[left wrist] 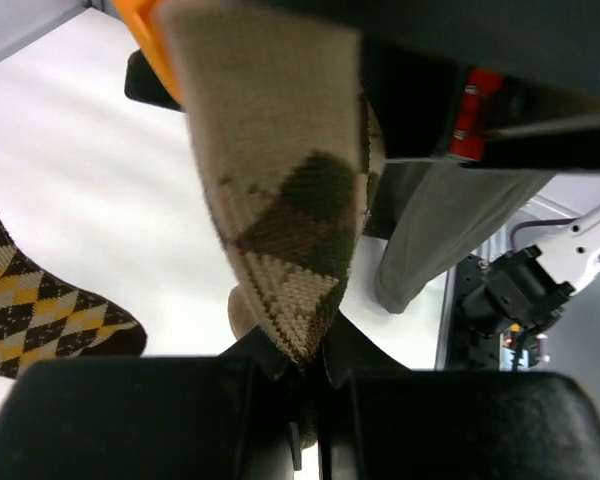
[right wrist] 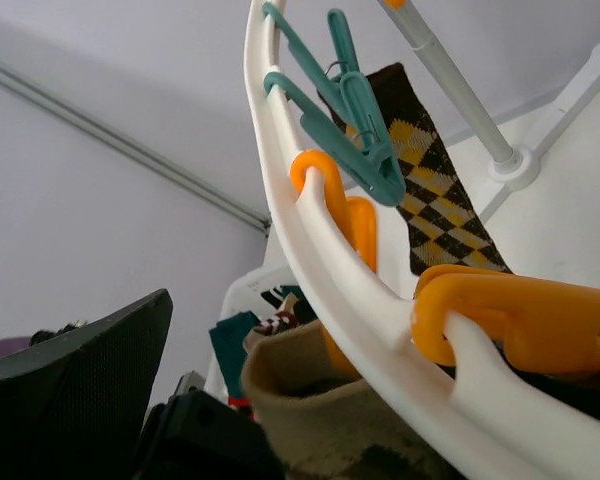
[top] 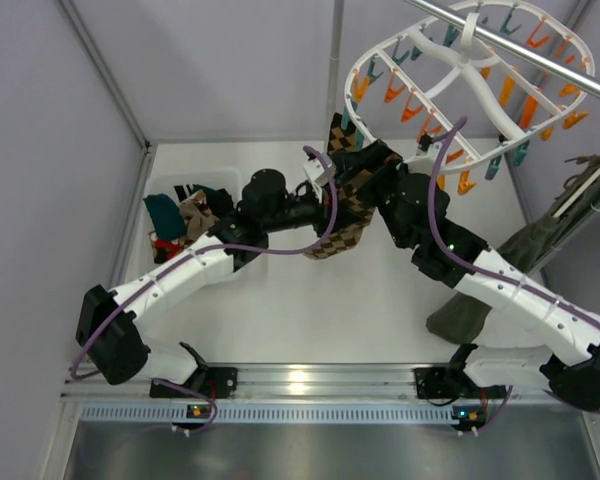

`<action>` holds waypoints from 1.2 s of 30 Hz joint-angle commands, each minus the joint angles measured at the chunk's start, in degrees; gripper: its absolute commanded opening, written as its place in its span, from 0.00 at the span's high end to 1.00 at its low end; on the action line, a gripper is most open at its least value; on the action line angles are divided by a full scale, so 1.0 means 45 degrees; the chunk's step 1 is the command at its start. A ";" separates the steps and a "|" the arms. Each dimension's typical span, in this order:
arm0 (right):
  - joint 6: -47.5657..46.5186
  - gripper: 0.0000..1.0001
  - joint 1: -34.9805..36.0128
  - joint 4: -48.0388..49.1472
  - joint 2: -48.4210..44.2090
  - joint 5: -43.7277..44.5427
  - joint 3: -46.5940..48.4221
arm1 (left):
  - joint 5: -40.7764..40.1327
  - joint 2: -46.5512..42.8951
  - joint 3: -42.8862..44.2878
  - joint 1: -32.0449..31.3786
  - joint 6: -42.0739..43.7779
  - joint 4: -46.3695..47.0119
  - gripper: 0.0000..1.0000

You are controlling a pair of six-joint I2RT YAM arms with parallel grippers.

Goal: Remove the socks clipped to the hanger

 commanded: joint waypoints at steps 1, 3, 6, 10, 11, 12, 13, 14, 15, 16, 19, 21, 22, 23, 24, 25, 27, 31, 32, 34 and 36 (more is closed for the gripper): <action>-0.0685 0.01 -0.0222 -0.1013 -0.0669 -0.0989 0.0392 | -0.1264 0.0490 0.0699 -0.0189 0.0826 0.0055 1.00; -0.0763 0.01 -0.0241 -0.1520 -0.1116 -0.1263 0.0373 | -0.1401 0.0685 0.0817 -0.0208 0.0865 0.0036 1.00; -0.0997 0.00 -0.0222 -0.2827 -0.1838 -0.1459 0.0140 | -0.1518 0.0764 0.1012 -0.0247 0.0885 0.0055 1.00; -0.1563 0.01 -0.0241 -0.3784 -0.2875 -0.2004 -0.0389 | -0.1480 0.0900 0.1247 -0.0286 0.0963 0.0055 1.00; -0.1758 0.00 -0.0222 -0.3963 -0.3090 -0.2490 -0.0389 | -0.1480 0.0939 0.1286 -0.0306 0.0963 0.0074 1.00; -0.1953 0.01 -0.0241 -0.4293 -0.3169 -0.2746 -0.0370 | -0.1460 0.0940 0.1306 -0.0306 0.0963 0.0074 1.00; -0.2226 0.01 -0.0242 -0.4606 -0.3228 -0.2961 -0.0215 | -0.1460 0.0959 0.1384 -0.0306 0.0963 0.0055 1.00; -0.2402 0.00 -0.0242 -0.5150 -0.3325 -0.3737 -0.0155 | -0.1460 0.0979 0.1404 -0.0325 0.0982 0.0055 1.00; -0.2791 0.01 -0.0242 -0.5388 -0.3346 -0.4189 -0.0039 | -0.1480 0.0998 0.1443 -0.0345 0.1060 0.0055 1.00; -0.2911 0.01 -0.0222 -0.5719 -0.3326 -0.4581 0.0137 | -0.1712 0.0979 0.1424 -0.0384 0.1138 0.0074 1.00; -0.3458 0.01 -0.0261 -0.7047 -0.3365 -0.6183 0.0723 | -0.2279 0.0882 0.1248 -0.0715 0.1606 0.0502 1.00; -0.3517 0.00 -0.0222 -0.7440 -0.3772 -0.6303 0.0880 | -0.3020 0.0784 0.1054 -0.1125 0.1841 0.0757 1.00; -0.3556 0.01 -0.0222 -0.7538 -0.3949 -0.6245 0.0939 | -0.3313 0.0725 0.0956 -0.1281 0.2055 0.1106 1.00; -0.3576 0.01 -0.0241 -0.7867 -0.4261 -0.5974 0.1036 | -0.4031 0.0609 0.0897 -0.1611 0.2173 0.1226 1.00; -0.3634 0.01 -0.0222 -0.8025 -0.4418 -0.5913 0.1327 | -0.4599 0.0569 0.0780 -0.1808 0.2503 0.1343 1.00; -0.3673 0.01 -0.0222 -0.8201 -0.4517 -0.5855 0.1504 | -0.5049 0.0549 0.0740 -0.2022 0.2661 0.1441 1.00; -0.3712 0.01 -0.0222 -0.8804 -0.4790 -0.5465 0.2107 | -0.6238 0.0530 0.0720 -0.2589 0.2895 0.1695 1.00; -0.3966 0.02 -0.0222 -1.0306 -0.4539 -0.4626 0.3709 | -0.8311 0.0666 0.0778 -0.3293 0.3462 0.1949 1.00; -0.4044 0.02 -0.0241 -1.0525 -0.4324 -0.4566 0.4080 | -0.8644 0.0744 0.0798 -0.3623 0.3560 0.1988 1.00; -0.4259 0.03 -0.0222 -1.1051 -0.4108 -0.4545 0.5135 | -0.9504 0.0744 0.0721 -0.3937 0.3892 0.2105 1.00; -0.4415 0.03 -0.0242 -1.1404 -0.3738 -0.4410 0.6186 | -1.0148 0.0686 0.0585 -0.4386 0.4048 0.2203 1.00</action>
